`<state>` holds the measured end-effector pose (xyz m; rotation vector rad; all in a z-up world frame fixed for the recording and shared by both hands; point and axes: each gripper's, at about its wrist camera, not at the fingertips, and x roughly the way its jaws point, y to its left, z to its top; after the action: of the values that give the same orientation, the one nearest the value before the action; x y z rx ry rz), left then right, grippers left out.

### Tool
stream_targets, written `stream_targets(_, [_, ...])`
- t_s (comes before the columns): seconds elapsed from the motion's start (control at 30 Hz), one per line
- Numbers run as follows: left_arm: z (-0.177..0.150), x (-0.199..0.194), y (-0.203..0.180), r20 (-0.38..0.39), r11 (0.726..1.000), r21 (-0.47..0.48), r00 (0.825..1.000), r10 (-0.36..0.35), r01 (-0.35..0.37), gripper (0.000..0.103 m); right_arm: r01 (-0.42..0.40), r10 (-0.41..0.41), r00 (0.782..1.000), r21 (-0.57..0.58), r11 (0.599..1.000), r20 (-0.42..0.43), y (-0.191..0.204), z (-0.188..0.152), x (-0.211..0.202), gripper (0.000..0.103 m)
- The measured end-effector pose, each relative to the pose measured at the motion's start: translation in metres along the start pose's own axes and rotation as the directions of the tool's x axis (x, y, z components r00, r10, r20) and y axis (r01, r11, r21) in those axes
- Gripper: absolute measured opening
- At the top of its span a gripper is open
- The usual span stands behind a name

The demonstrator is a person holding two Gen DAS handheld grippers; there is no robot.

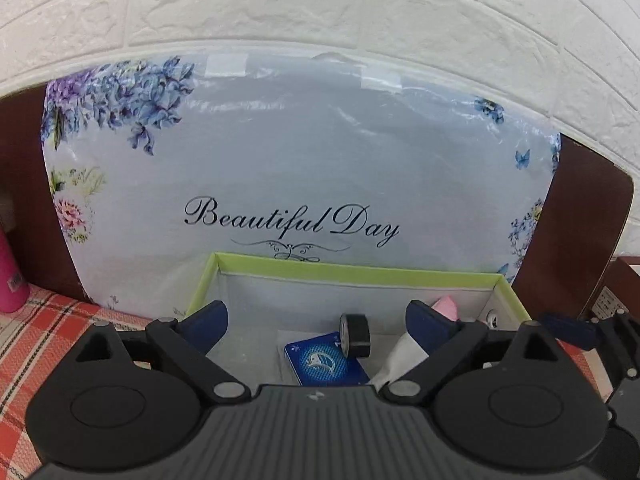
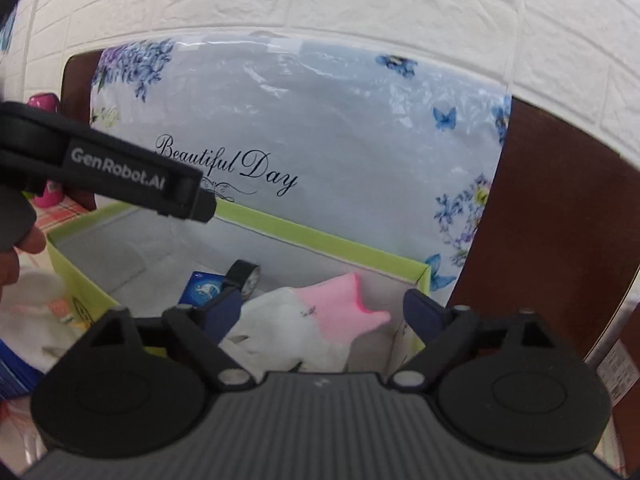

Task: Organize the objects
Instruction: 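Carry the tape roll and glove into the lime-green box and release both, then withdraw both grippers and move toward the clear case and orange-white box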

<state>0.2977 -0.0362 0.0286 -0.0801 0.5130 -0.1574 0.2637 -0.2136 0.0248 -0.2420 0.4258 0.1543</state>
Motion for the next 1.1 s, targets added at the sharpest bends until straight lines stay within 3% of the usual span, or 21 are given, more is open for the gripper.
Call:
stream_targets(0.2, [-0.003,-0.014,0.004,-0.029,1.000,-0.025,1.000,-0.006,0.005,0.099,-0.018,0.018,1.000,0.060,0.998,0.001,0.000,0.002,-0.020,0.103])
stream_targets(0.5, [-0.009,-0.083,-0.011,-0.054,0.998,-0.047,0.998,-0.031,0.029,0.099,-0.025,0.021,0.998,0.075,0.997,0.058,0.002,0.004,-0.098,0.103])
stream_targets(0.7, [-0.029,-0.128,-0.019,-0.045,0.998,-0.043,0.998,-0.039,0.037,0.099,-0.032,0.024,0.996,0.086,0.996,0.084,0.006,-0.006,-0.149,0.103])
stream_targets(1.1, [-0.090,-0.161,-0.017,-0.164,0.990,-0.126,0.983,-0.081,0.061,0.099,-0.052,0.045,0.998,0.148,0.988,0.054,0.019,-0.057,-0.210,0.103])
